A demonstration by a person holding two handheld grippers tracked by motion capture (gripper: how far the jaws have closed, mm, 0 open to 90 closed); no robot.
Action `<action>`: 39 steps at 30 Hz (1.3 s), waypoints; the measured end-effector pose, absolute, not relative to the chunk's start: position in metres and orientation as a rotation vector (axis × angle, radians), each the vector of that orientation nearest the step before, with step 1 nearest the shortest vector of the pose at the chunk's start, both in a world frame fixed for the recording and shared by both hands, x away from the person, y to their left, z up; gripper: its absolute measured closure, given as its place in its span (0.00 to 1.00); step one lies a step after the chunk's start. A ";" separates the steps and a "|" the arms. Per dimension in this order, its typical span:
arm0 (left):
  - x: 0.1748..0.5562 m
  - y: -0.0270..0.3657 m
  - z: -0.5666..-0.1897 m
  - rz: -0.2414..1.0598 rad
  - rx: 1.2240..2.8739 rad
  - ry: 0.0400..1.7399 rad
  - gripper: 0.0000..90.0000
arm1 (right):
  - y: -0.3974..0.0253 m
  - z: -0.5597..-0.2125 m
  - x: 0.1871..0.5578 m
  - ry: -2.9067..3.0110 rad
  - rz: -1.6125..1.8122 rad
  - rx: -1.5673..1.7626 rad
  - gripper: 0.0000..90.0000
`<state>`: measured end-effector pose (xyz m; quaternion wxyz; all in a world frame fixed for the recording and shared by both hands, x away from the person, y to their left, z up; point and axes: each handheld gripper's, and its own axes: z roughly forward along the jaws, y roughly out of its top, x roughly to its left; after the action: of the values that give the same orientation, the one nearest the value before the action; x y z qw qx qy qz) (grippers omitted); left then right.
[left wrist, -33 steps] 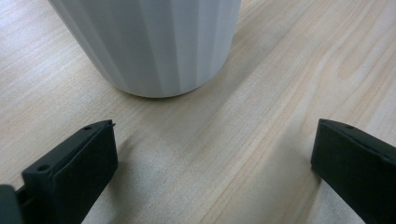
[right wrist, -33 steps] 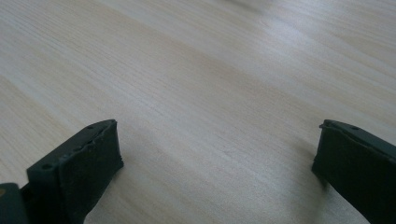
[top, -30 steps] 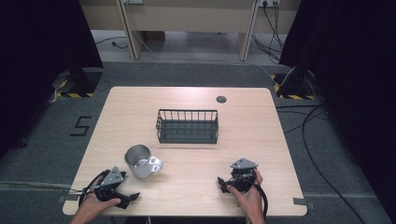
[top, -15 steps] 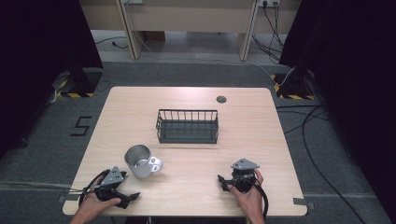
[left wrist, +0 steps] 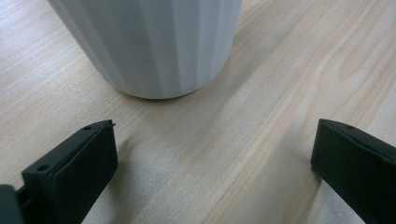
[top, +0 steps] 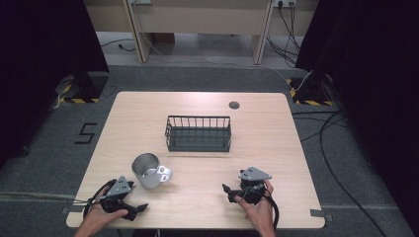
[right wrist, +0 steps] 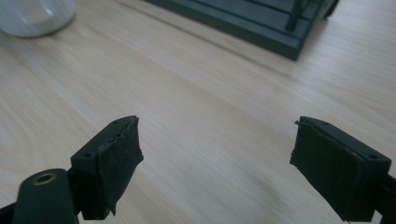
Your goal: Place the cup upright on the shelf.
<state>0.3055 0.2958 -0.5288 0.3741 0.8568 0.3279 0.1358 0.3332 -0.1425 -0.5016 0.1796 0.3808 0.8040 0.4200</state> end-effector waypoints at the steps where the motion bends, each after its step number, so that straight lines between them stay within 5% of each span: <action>1: 0.305 0.296 -0.529 0.348 2.194 0.840 0.00 | -0.140 -0.500 0.333 2.274 1.201 1.063 0.17; 39: 0.306 0.296 -0.529 0.350 2.189 0.847 0.00 | -0.026 -0.472 0.346 2.310 1.573 0.709 0.17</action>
<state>0.3056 0.2959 -0.5289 0.3749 0.8551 0.3310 0.1366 0.3461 -0.0264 -0.4715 0.1288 0.2439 0.7946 0.5408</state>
